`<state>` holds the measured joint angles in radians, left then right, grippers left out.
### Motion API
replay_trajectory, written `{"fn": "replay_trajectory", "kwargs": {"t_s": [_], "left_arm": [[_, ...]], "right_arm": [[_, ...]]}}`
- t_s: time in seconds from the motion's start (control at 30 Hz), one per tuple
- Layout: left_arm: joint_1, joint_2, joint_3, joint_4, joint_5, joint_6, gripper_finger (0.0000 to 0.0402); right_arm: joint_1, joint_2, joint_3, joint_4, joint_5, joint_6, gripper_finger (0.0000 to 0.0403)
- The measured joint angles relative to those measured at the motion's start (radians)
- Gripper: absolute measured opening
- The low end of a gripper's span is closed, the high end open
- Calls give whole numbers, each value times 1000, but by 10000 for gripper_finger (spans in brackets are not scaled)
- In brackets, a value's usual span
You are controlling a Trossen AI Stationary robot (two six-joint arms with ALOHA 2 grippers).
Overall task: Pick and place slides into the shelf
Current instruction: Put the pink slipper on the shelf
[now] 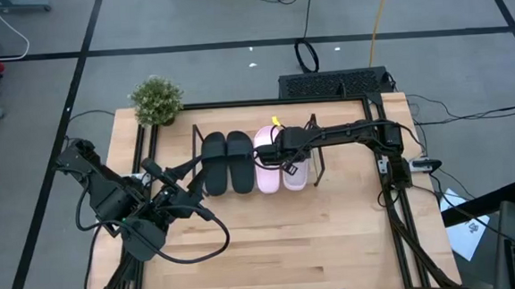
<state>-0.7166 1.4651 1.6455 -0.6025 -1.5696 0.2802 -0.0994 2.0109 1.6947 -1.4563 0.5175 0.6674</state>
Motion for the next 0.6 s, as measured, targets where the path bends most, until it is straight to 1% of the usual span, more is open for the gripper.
{"fn": "replay_trajectory", "kwargs": {"t_s": [0.33,0.47,0.6], "left_arm": [[0,0,0,0,0,0,118],[0,0,0,0,0,-4,118],[0,0,0,0,0,-5,118]], "right_arm": [[0,0,0,4,-2,0,119],[0,0,0,5,-2,0,133],[0,0,0,5,-2,0,135]]}}
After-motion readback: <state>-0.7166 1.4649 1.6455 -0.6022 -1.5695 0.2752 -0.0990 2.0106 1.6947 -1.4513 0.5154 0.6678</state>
